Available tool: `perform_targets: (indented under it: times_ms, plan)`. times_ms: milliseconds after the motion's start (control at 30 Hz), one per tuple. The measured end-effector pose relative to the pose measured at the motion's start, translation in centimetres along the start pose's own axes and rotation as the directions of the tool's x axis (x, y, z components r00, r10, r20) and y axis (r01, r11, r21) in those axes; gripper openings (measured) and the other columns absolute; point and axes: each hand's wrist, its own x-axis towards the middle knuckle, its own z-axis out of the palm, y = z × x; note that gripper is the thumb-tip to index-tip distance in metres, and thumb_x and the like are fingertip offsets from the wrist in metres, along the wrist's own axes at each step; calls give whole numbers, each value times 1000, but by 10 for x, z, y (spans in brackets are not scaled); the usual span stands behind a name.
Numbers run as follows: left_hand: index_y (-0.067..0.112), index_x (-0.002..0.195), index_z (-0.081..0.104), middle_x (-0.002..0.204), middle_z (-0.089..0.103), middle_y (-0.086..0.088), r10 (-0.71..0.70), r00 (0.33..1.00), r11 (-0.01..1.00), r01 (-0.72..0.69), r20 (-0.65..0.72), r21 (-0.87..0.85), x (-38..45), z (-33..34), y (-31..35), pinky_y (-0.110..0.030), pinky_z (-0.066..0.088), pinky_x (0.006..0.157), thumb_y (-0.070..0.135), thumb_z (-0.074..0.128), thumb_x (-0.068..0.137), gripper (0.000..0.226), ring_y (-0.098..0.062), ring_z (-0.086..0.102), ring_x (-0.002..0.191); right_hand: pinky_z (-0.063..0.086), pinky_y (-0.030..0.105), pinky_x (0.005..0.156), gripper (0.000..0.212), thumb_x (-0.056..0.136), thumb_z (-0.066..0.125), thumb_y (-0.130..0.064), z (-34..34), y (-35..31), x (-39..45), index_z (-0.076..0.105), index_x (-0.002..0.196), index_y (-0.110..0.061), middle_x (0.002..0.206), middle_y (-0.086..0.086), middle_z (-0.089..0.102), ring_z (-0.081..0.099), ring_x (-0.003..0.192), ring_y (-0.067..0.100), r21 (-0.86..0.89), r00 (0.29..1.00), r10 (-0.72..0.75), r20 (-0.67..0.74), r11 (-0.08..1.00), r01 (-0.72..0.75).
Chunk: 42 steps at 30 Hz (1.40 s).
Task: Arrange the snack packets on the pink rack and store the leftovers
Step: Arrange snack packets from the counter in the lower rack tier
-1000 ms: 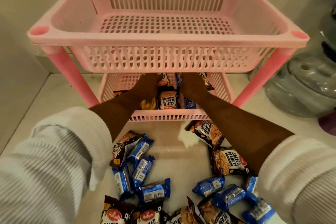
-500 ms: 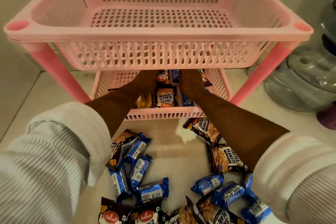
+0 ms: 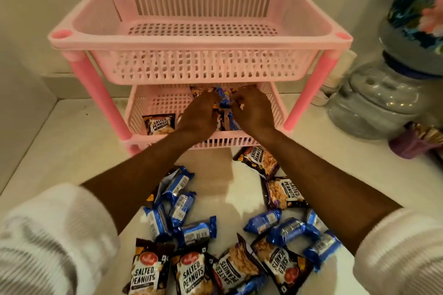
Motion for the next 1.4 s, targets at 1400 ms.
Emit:
perform_targets:
  times_ms: [1400]
  plan:
    - [16,133,51,116,66,-7,-287,863,923,365,416,-119,-183,86,103,-21,48,75,35,62,93,46,-15,61,93,42,24,60,22,81,72,-37,-85,90,-193,76,95,-20,88,0,75,67,79,19,-149,821,373,432,928,-343]
